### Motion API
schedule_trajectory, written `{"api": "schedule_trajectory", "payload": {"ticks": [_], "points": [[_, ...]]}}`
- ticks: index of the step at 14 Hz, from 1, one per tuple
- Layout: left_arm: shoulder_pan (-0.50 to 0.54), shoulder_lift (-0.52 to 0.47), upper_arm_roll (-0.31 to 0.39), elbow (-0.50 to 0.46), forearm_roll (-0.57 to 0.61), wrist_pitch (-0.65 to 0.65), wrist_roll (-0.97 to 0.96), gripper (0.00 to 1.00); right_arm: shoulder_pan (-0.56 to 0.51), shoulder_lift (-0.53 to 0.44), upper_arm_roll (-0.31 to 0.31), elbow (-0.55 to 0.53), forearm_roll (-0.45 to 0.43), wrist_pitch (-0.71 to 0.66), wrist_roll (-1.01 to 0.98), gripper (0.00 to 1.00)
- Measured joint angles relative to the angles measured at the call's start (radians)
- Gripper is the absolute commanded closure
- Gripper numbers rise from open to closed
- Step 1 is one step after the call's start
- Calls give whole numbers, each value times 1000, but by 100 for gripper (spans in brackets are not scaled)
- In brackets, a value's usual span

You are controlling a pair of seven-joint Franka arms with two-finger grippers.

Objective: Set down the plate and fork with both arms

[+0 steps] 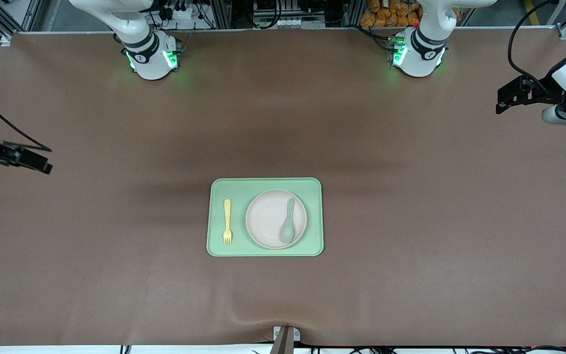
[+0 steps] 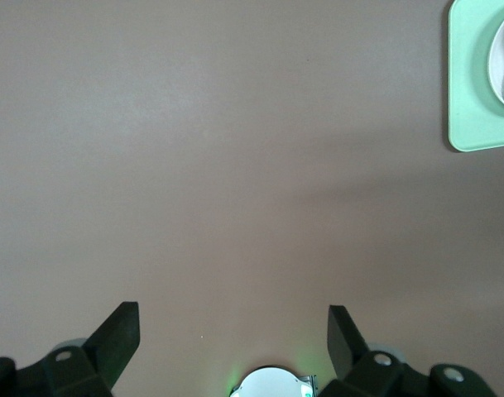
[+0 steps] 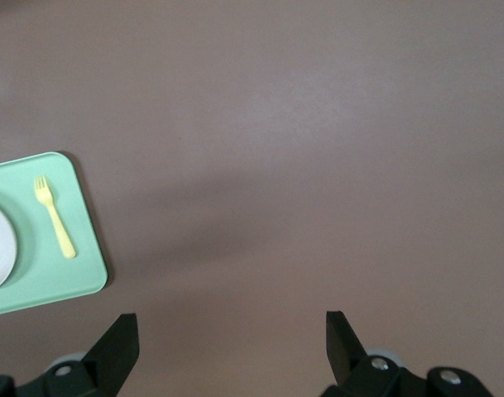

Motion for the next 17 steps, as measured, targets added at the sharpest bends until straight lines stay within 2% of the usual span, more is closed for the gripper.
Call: {"api": "schedule_trajectory", "payload": {"ticks": [8, 17], "points": [[0, 0, 0, 0, 0, 0, 0, 0, -11, -171, 9, -147, 0, -2, -36, 0], [0, 0, 0, 0, 0, 0, 0, 0, -11, -144, 17, -95, 0, 52, -37, 0]]}}
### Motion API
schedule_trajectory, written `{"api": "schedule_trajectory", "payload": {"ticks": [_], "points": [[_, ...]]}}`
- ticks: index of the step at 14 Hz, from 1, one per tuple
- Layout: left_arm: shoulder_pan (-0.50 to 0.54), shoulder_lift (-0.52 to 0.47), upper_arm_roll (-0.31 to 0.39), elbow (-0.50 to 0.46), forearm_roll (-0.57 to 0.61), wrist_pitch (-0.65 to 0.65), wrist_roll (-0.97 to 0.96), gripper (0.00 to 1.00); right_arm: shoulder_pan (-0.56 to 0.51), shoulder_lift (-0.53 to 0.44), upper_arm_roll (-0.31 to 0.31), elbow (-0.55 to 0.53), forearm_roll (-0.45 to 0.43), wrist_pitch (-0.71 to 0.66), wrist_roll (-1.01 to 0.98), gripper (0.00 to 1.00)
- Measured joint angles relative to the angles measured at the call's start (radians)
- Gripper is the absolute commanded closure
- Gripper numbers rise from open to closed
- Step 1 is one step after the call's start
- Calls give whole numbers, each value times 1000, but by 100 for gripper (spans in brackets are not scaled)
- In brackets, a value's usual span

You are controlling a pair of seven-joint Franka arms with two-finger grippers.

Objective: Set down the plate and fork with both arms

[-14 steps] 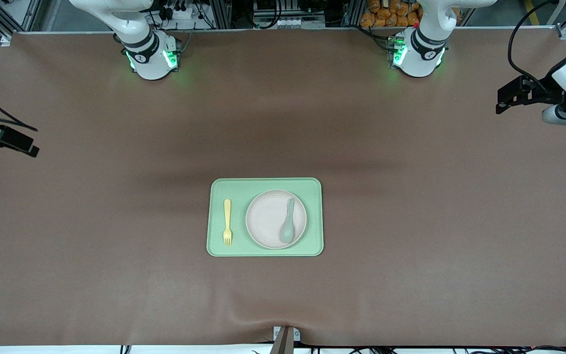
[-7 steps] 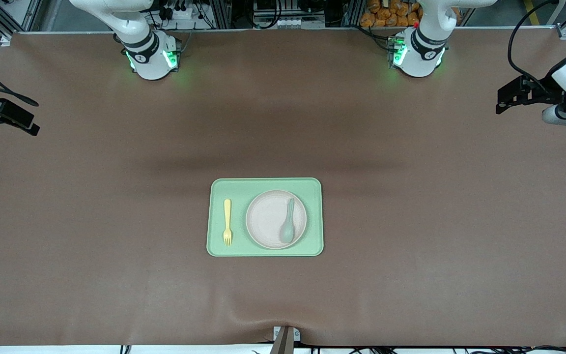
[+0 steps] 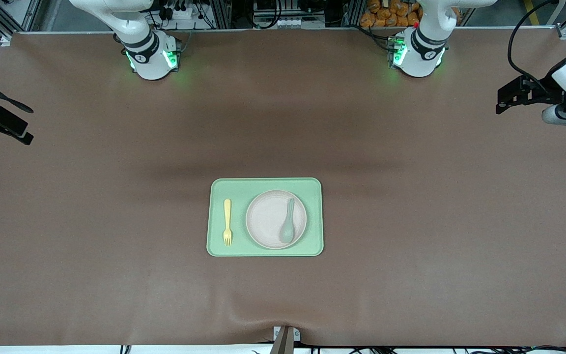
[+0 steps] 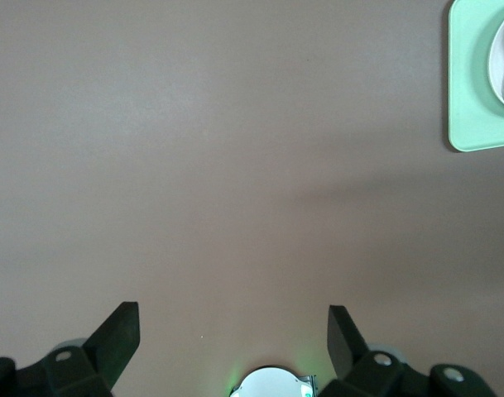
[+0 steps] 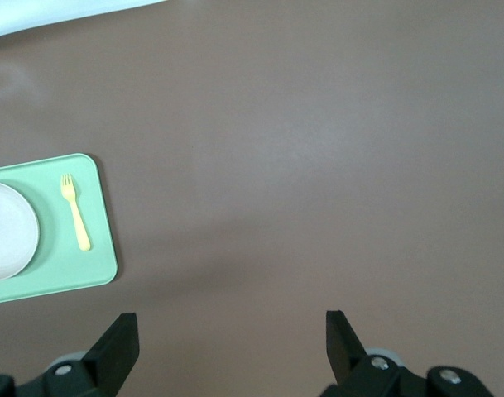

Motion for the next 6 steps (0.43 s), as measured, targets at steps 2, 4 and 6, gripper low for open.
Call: {"api": "schedule_trajectory", "payload": {"ticks": [2, 4, 6], "points": [[0, 0, 0, 0, 0, 0, 0, 0, 0, 0, -1, 8, 11, -2, 0, 0], [0, 0, 0, 0, 0, 0, 0, 0, 0, 0, 1, 12, 13, -3, 0, 0], [0, 0, 0, 0, 0, 0, 0, 0, 0, 0, -1, 14, 13, -4, 0, 0]]}}
